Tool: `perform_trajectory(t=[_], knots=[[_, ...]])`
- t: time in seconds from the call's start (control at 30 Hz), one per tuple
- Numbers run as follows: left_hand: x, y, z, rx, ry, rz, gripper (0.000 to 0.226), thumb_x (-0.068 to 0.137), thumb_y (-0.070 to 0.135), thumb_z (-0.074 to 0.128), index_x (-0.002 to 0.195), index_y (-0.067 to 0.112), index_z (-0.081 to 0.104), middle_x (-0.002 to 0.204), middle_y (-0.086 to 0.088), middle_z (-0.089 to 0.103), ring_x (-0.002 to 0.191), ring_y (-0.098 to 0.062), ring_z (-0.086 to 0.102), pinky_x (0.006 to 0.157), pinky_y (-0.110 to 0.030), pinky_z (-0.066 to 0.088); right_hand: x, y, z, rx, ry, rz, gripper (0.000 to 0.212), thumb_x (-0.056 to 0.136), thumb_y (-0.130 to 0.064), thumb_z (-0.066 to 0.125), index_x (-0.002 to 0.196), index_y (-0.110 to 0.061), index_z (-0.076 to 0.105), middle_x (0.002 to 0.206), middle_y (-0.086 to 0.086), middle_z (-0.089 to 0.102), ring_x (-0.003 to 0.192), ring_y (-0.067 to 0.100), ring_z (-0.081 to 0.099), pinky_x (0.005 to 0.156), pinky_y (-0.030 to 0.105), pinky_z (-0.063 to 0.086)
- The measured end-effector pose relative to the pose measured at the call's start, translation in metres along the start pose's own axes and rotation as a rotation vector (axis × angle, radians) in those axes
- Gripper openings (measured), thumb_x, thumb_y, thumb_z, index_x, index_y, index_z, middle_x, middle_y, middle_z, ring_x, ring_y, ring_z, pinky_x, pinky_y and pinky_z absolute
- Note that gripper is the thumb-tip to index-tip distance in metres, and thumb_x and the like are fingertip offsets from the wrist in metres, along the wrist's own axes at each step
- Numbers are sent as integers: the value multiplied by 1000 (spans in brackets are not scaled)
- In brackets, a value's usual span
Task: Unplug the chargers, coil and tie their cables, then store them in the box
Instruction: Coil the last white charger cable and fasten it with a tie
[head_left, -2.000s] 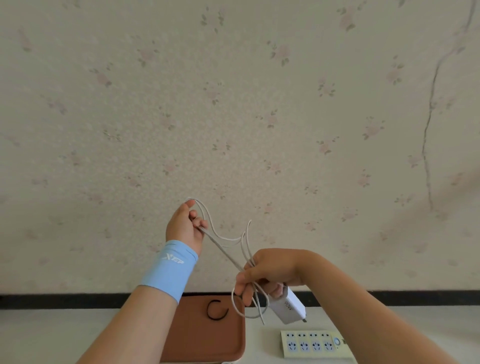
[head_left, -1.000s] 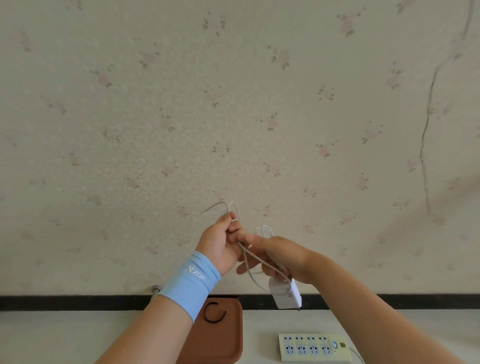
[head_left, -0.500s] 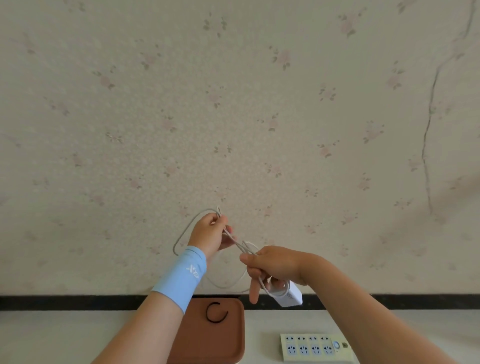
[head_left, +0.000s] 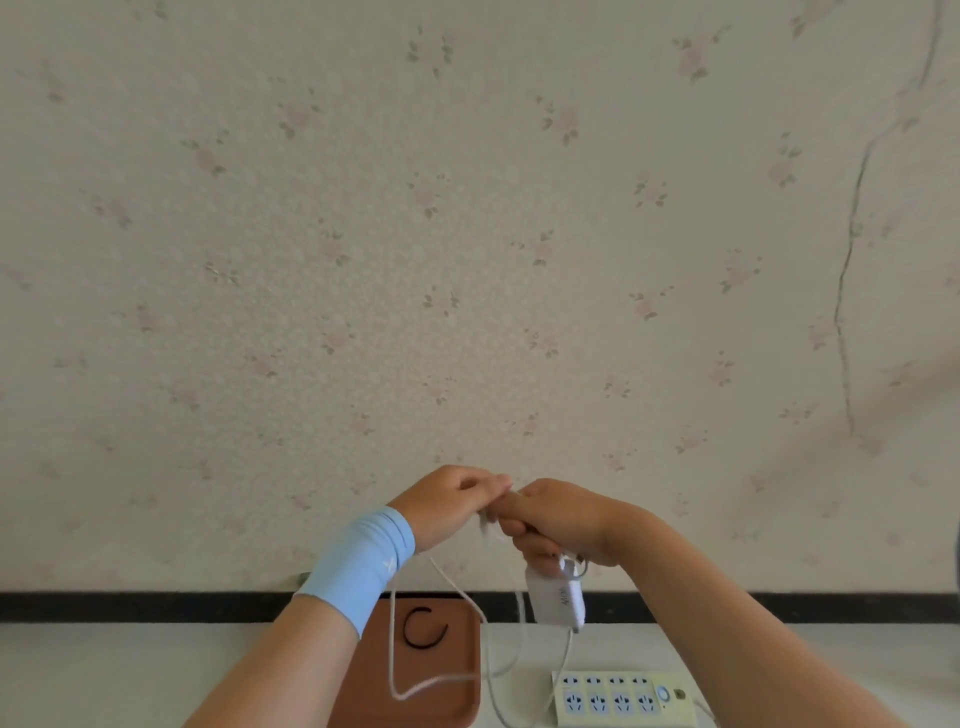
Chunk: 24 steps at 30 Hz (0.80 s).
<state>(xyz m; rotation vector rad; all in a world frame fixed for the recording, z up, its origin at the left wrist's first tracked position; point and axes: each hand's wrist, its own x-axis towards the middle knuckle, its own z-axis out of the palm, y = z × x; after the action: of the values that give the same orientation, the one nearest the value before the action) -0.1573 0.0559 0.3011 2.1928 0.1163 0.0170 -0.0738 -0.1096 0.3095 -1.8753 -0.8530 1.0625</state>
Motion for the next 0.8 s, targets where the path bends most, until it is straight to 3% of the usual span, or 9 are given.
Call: perform_trajectory(t=[0.1,0.2,0.33,0.43,0.53,0.63,0.73,0.8], knots=[[-2,2,-5,30,3,-62,42,95,55,49,79,21,68,69,4,64,67,-13,60,84,-34,55,-3,1,-7,104,-1,27,44,92,-45,54,56,-23,40,51,-1,30,46,16,27,56,31,48],[-6,5,-12,128,-68,-171,38,96,49,53,77,18,61,57,3,47,51,-13,48,61,-27,48,-5,2,-17,352,-30,6,27,85,-34,43,61,-23,38,57,-4,24,48,14,19,53,28,37],[-9,3,-26,-189,-67,-163,32,98,38,56,77,14,54,52,7,32,44,-10,29,47,-23,36,-5,5,-25,477,-19,-34,35,102,-28,32,71,-22,47,61,-4,26,50,12,24,50,27,29],[-13,2,-32,-322,-85,-164,28,99,33,56,79,13,54,53,6,31,42,-9,30,49,-23,42,-8,4,-26,405,10,-62,33,107,-27,31,79,-22,49,65,-3,30,52,12,30,50,26,28],[-13,-3,-36,-339,-129,-272,34,97,38,57,73,14,52,51,3,37,48,-15,51,62,-29,53,-9,1,-24,314,77,-75,32,108,-24,30,83,-19,49,63,-3,33,47,13,34,49,28,23],[-14,-9,-40,-253,-162,-374,36,98,38,55,73,13,54,52,2,48,60,-19,64,77,-31,55,-4,1,-19,283,169,-71,29,108,-23,33,86,-16,50,63,-3,32,48,13,25,50,29,18],[-10,-10,-43,-403,-9,-316,30,100,33,54,82,9,59,55,2,43,48,-13,49,79,-36,56,2,1,-14,296,303,-56,27,107,-22,36,88,-15,55,60,-4,37,47,11,26,46,25,28],[-3,-6,-40,-506,206,-277,36,101,38,51,87,8,63,55,4,35,43,-10,34,63,-32,51,5,0,-10,304,348,-42,27,107,-24,38,91,-14,57,59,-4,38,47,11,26,46,26,27]])
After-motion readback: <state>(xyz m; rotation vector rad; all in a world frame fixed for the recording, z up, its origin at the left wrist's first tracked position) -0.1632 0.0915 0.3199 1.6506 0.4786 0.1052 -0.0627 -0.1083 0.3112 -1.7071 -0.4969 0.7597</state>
